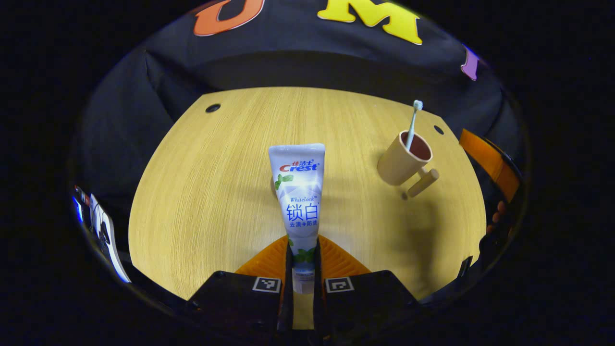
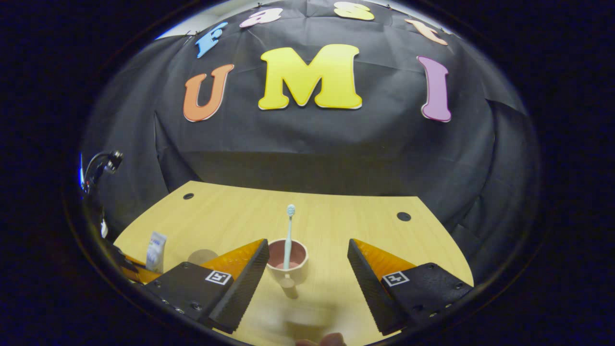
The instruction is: Put the toothbrush and toothpaste on the desktop into the cup, then pick up the cup and place it on the coaster on the desktop.
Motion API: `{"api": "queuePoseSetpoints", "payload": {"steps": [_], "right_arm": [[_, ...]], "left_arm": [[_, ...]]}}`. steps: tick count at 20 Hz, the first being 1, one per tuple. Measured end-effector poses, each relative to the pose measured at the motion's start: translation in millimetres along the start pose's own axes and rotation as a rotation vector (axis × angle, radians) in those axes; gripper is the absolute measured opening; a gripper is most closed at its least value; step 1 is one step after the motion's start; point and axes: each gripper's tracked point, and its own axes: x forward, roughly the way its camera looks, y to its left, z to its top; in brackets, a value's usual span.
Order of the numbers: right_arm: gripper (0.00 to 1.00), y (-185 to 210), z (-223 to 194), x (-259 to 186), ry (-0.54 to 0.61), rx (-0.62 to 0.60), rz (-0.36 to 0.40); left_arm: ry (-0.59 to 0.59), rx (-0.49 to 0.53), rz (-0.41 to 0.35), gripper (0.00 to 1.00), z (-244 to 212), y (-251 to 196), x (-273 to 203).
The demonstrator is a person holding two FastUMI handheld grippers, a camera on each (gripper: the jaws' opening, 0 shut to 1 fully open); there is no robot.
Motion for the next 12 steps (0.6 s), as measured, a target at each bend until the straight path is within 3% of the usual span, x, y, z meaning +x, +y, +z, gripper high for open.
{"api": "queuePoseSetpoints", "payload": {"steps": [6,12], "right_arm": [[0.97,-59.9,-18.4,-35.6,0.047,-0.002,-0.084],[0.97,-115.6,-55.0,-66.7,0.146,-0.008,-0.155]], "left_arm": [[-0.194,0.019,-0.104,0.19,89.2,-68.8,35.6],[-0.417,-0.017,-0.162,0.19,144.8,-125.6,55.7]]}}
